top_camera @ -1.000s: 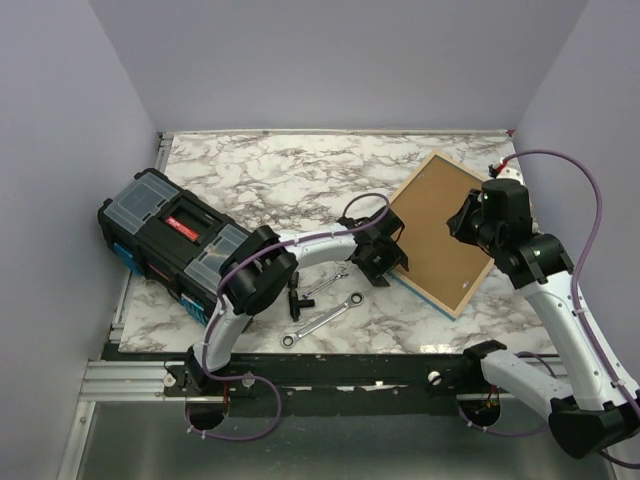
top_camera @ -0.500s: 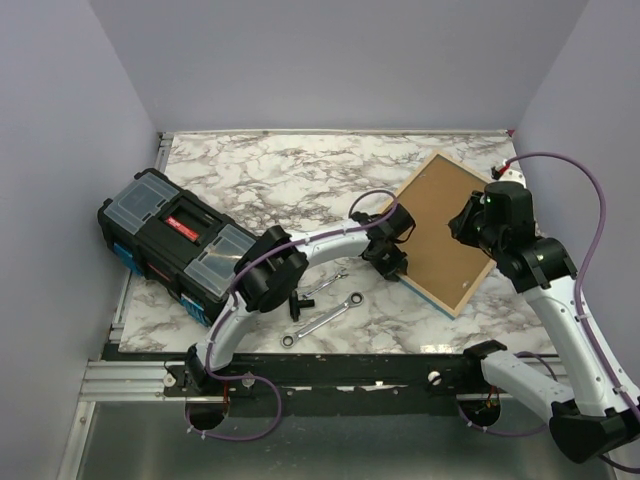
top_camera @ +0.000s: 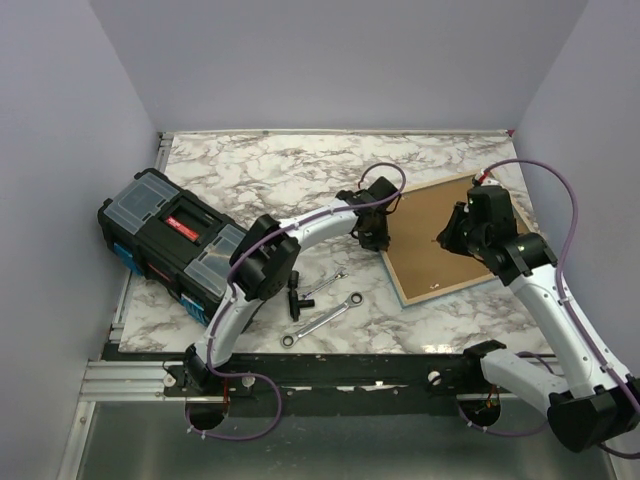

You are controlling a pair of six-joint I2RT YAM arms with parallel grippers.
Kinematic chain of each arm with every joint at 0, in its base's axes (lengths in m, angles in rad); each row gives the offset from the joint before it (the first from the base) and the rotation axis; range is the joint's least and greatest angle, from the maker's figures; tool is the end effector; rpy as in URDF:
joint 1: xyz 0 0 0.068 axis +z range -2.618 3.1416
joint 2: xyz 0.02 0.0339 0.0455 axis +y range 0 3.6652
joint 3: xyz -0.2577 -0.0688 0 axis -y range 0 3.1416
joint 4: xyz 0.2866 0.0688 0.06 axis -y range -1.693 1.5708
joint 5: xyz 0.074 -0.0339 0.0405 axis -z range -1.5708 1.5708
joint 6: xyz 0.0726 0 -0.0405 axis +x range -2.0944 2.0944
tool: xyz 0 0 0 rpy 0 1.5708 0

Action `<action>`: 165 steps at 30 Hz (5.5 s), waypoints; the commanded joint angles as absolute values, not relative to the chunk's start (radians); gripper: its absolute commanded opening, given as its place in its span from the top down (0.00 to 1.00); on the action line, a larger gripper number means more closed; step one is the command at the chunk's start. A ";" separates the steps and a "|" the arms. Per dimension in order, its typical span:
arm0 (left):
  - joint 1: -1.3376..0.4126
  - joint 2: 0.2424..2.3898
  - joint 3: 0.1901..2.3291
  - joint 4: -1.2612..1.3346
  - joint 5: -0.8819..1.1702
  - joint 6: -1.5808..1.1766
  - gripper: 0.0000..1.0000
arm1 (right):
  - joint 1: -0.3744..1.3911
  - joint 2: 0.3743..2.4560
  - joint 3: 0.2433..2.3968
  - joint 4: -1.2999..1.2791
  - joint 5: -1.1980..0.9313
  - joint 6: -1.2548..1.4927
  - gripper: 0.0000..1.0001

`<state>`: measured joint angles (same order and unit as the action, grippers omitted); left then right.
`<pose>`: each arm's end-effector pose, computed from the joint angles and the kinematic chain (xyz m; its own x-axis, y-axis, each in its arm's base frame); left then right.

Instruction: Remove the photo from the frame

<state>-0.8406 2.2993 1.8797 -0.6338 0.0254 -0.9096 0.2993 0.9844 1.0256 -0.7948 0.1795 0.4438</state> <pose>0.3656 -0.4112 0.1164 -0.9504 -0.1213 -0.2863 0.0050 0.9148 -0.4039 0.2593 0.0664 0.3004 -0.6617 0.2380 -0.7110 0.1311 0.9704 0.2028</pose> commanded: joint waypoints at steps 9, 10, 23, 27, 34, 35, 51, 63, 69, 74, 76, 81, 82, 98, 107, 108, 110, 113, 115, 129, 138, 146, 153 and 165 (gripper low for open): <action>-0.790 2.237 1.812 -0.565 0.216 -0.626 1.00 | 0.299 1.119 0.978 -0.737 0.030 0.436 0.99; -0.783 2.236 1.810 -0.565 0.223 -0.625 1.00 | 0.298 1.133 0.977 -0.732 0.021 0.436 0.99; -0.725 1.977 1.600 -0.440 0.356 -0.628 0.43 | 0.325 1.303 0.990 -0.621 0.008 0.419 0.99; -0.713 1.836 1.494 -0.384 0.394 -0.628 0.37 | 0.354 1.370 1.023 -0.579 0.008 0.408 0.99; -0.711 1.638 1.350 -0.336 0.431 -0.601 0.32 | 0.391 1.496 1.085 -0.514 0.014 0.378 0.99; -0.711 1.614 1.330 -0.330 0.436 -0.602 0.32 | 0.398 1.513 1.095 -0.507 0.016 0.375 0.99; -0.825 1.647 1.061 -0.044 0.534 -0.806 0.35 | 0.434 1.705 1.283 -0.484 0.138 0.351 1.00; -0.876 1.869 1.090 0.137 0.611 -0.922 0.61 | 0.434 1.765 1.297 -0.465 0.072 0.342 0.99; -0.873 1.911 1.068 0.169 0.581 -0.970 0.72 | 0.433 1.762 1.287 -0.454 0.053 0.346 0.99; -0.866 1.928 1.043 0.148 0.547 -0.992 0.79 | 0.434 1.771 1.268 -0.453 0.035 0.350 0.99; -0.862 1.932 1.021 0.167 0.547 -1.008 0.80 | 0.435 1.765 1.255 -0.452 0.030 0.352 0.99; -0.840 1.936 0.964 0.232 0.551 -1.049 0.81 | 0.436 1.745 1.215 -0.457 0.035 0.352 0.99; -0.838 1.938 0.963 0.232 0.551 -1.049 0.81 | 0.435 1.739 1.209 -0.461 0.040 0.352 0.99; -0.836 1.958 1.018 0.119 0.474 -1.028 0.65 | 0.449 1.669 1.149 -0.493 0.071 0.361 0.99; -0.836 1.980 1.030 0.063 0.443 -1.016 0.63 | 0.454 1.642 1.119 -0.516 0.075 0.351 0.99; -0.836 1.979 1.028 0.064 0.442 -1.015 0.63 | 0.454 1.638 1.118 -0.522 0.074 0.349 0.99; -0.836 1.981 1.029 0.059 0.441 -1.014 0.63 | 0.454 1.634 1.121 -0.540 0.077 0.344 0.99; -0.836 1.983 1.028 0.059 0.441 -1.014 0.63 | 0.454 1.618 1.121 -0.563 0.111 0.338 0.99; -0.836 1.978 1.028 0.062 0.439 -1.008 0.63 | 0.454 1.602 1.121 -0.576 0.141 0.340 0.99; -0.853 1.691 1.108 -0.127 0.353 -0.798 0.38 | 0.454 1.217 0.998 -0.632 0.193 0.423 1.00; -0.840 1.382 1.137 -0.259 0.245 -0.645 0.37 | 0.454 1.001 0.769 -0.429 0.025 0.529 0.99; -0.759 1.103 1.058 -0.313 0.156 -0.580 0.33 | 0.454 1.051 0.711 -0.195 -0.263 0.619 0.99; -0.726 0.935 1.007 -0.369 0.110 -0.525 0.31 | 0.458 1.191 0.676 -0.012 -0.413 0.743 0.99; -0.717 0.817 1.002 -0.454 0.075 -0.394 0.28 | 0.602 1.372 0.690 0.088 -0.383 0.783 0.99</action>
<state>-0.7238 0.8558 1.0122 -0.4160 0.1173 -0.4652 0.5617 1.3437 0.6823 0.0147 -0.3851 0.7547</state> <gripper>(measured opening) 0.713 0.236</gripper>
